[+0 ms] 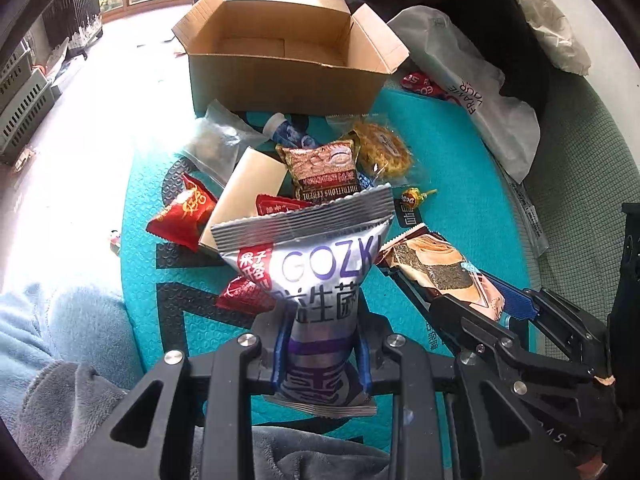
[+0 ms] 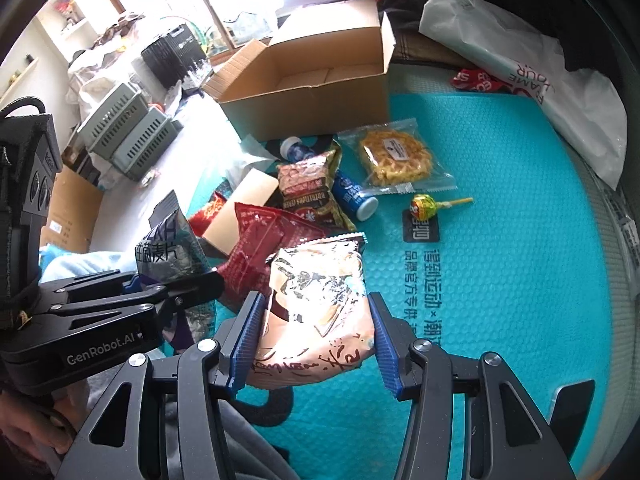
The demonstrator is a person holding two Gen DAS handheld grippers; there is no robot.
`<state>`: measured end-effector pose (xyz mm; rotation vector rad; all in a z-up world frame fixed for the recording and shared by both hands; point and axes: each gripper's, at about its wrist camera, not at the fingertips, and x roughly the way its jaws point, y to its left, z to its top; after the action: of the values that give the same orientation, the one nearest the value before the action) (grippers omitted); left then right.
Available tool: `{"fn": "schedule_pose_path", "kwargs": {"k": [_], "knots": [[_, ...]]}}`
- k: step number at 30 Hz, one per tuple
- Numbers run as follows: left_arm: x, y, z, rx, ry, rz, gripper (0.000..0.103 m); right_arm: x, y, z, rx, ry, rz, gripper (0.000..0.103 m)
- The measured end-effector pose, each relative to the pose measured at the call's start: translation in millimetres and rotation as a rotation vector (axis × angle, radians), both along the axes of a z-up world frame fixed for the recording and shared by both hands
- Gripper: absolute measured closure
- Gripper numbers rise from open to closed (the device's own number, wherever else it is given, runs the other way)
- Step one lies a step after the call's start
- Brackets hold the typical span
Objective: Organize snacks
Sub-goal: 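Carry both held packets up and over into the open cardboard box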
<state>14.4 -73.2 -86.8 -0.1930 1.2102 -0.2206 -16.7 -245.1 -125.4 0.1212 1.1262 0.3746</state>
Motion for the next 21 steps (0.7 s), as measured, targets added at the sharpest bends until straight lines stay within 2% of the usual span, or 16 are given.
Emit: {"fn": "schedule_pose_path", "kwargs": {"k": [5, 13, 21], "knots": [[13.9, 5.8, 25.9, 0.002, -0.063, 0.007, 0.077, 12.9, 4.4, 22.0, 0.038, -0.043, 0.009, 0.052], [56.7, 15.8, 62.4, -0.009, -0.140, 0.015, 0.077, 48.8, 19.5, 55.9, 0.059, -0.147, 0.044, 0.052], [111.3, 23.9, 71.6, -0.002, -0.169, 0.024, 0.077, 102.5, 32.8, 68.7, 0.064, -0.197, 0.065, 0.052]]}}
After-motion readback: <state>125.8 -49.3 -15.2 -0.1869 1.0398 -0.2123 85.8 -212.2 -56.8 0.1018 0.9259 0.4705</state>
